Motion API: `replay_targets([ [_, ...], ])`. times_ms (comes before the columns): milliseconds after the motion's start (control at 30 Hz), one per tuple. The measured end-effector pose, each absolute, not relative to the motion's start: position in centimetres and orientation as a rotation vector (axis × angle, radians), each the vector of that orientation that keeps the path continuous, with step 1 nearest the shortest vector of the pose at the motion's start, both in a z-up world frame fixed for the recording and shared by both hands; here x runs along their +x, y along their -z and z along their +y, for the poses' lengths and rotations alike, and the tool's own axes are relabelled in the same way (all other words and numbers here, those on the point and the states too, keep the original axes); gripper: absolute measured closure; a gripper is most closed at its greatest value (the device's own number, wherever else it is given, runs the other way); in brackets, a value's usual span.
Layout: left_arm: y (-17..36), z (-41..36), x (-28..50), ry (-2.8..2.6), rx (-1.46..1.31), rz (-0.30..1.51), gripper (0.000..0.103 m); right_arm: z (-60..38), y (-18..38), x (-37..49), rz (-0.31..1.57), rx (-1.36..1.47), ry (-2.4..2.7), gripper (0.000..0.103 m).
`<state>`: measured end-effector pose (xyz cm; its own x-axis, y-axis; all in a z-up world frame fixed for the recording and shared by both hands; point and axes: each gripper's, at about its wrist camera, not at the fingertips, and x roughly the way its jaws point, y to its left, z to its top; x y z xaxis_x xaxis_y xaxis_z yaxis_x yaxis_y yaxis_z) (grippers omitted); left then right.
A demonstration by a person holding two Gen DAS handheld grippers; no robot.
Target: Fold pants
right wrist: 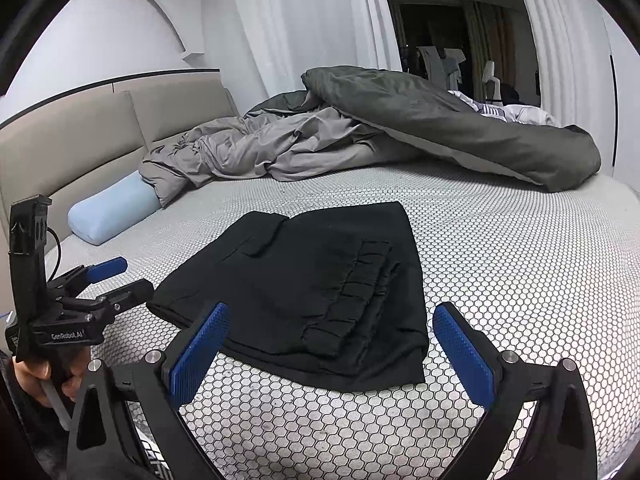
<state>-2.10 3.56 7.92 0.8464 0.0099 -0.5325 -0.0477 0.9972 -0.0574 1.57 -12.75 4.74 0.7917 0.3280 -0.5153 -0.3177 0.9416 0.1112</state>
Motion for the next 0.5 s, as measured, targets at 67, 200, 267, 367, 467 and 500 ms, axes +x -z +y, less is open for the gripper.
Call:
replay_targets([
  [67,-7.81,3.66,-1.99,-0.032,-0.068,0.564,0.001,-12.72,-4.67,1.65,0.562,0.02,-0.349,0.0],
  [200,-7.82,4.14,-1.86,-0.029,-0.067,0.564,0.001,-12.56,-4.44,1.87,0.579,0.019,-0.354,0.0],
  [267,-7.89,4.2,-1.86,-0.033,-0.066,0.562,0.001,-12.43,-4.3,1.92,0.585,0.014,-0.355,0.0],
  [367,-7.82,4.55,-1.81,-0.032,-0.064,0.56,0.001,-12.12,-4.12,1.96,0.588,0.001,-0.356,0.0],
  [467,-7.78,4.52,-1.8,-0.035,-0.064,0.559,0.001,-12.0,-4.03,1.99,0.591,-0.001,-0.358,0.0],
  [500,-7.75,4.55,-1.79,-0.036,-0.063,0.559,0.001,-12.0,-4.04,2.0,0.59,-0.002,-0.359,0.0],
])
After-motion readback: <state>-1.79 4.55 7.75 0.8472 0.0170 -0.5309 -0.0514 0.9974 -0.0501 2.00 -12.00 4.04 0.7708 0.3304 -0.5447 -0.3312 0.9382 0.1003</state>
